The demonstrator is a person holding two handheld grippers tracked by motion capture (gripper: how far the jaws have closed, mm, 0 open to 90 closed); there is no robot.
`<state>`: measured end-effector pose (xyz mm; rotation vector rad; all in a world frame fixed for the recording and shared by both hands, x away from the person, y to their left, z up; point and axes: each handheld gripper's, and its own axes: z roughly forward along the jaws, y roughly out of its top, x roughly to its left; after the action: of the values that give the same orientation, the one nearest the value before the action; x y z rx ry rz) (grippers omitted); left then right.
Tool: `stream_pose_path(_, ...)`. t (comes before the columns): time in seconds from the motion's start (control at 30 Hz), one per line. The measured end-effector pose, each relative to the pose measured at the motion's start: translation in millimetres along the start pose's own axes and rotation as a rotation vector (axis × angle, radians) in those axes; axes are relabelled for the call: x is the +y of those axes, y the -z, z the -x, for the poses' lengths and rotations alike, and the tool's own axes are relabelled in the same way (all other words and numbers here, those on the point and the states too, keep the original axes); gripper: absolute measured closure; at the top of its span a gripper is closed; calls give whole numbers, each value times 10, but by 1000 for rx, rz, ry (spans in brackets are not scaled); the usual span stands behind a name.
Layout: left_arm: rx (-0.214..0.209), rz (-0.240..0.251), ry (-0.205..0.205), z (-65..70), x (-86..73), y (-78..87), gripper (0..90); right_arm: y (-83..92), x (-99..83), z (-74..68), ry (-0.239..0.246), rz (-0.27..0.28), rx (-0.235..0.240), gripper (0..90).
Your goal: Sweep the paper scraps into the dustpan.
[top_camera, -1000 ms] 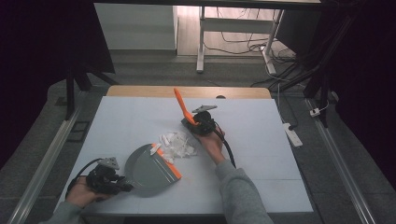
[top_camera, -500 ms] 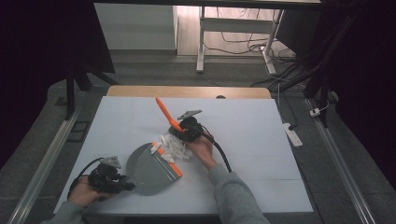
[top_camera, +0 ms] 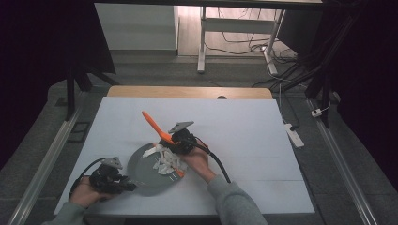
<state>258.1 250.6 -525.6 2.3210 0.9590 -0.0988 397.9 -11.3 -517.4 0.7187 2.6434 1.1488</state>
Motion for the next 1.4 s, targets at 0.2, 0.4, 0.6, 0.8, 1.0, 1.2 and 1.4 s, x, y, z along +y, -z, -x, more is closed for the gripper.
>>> stream_pose_path(0.2, 2, -1, 1, 4, 7, -4, 611, 11, -11, -46, -3, 10, 22, 773)
stream_pose_path(0.4, 1, 1, 1, 3, 9, -7, 611, 25, 1, -177, 6, 19, 87, 773)
stream_pose_path(0.6, 3, 0, 0, 6, 7, -5, 611, 242, 88, -190, 15, 112, 111, 772)
stream_pose_path(0.8, 5, 0, -1, 8, 7, -5, 611, 501, 108, -9, -24, 159, 34, 773)
stream_pose_path(1.0, 7, -1, 0, 15, 7, -4, 611, 565, 26, 113, -44, 152, -10, 772)
stream_pose_path(1.2, 6, -1, 1, 21, 3, -3, 611, 630, -114, 232, -69, 112, -81, 772)
stream_pose_path(1.4, 6, -2, -1, 24, 3, -3, 611, 769, -330, 341, -118, 87, -145, 772)
